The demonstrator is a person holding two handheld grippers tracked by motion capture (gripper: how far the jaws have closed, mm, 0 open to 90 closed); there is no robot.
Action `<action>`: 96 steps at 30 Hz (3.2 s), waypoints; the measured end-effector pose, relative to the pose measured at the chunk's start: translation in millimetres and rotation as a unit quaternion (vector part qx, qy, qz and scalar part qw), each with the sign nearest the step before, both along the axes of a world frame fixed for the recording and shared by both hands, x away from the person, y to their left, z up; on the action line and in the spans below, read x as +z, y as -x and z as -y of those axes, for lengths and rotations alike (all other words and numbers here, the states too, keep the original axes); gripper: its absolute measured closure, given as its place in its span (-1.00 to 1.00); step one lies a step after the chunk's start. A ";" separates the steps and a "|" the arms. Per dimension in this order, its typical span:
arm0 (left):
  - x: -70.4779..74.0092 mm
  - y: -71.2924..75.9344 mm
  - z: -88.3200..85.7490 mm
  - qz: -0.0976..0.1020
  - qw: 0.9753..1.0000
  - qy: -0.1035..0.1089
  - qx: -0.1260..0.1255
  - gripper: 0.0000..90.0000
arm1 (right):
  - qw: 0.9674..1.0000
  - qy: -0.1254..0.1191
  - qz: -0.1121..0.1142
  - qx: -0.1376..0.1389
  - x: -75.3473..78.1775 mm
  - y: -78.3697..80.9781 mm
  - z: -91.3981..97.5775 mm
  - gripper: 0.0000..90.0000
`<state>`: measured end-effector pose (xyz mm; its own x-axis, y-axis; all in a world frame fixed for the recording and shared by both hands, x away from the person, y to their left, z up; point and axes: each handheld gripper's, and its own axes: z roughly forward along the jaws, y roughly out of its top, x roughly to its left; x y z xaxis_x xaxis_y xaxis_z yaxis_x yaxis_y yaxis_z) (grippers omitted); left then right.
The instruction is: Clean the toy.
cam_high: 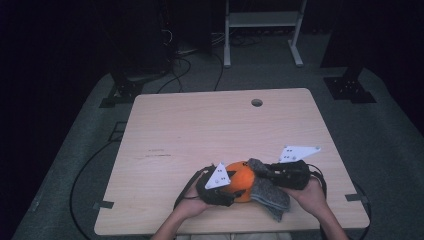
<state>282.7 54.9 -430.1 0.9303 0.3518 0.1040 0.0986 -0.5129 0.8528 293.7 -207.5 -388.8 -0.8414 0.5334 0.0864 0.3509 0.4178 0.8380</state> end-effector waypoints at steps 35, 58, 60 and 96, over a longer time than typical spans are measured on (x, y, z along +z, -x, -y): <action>-0.2 -3.1 -2.6 -0.016 0.999 0.024 0.017 -0.20 | 0.999 -0.008 -0.049 -0.004 -14.1 -9.9 18.8 0.69; 12.7 -9.4 -15.7 -0.051 0.996 0.054 0.043 -0.13 | 0.999 -0.012 -0.040 0.016 -18.5 -4.3 3.2 0.69; 14.6 -9.2 -14.6 -0.056 0.996 0.056 0.045 -0.13 | 0.999 -0.021 -0.041 0.011 -17.0 -3.6 8.2 0.69; 5.5 -7.2 -2.9 -0.041 0.998 0.041 0.037 -0.23 | 0.999 -0.035 -0.021 0.025 -5.1 4.6 -0.4 0.68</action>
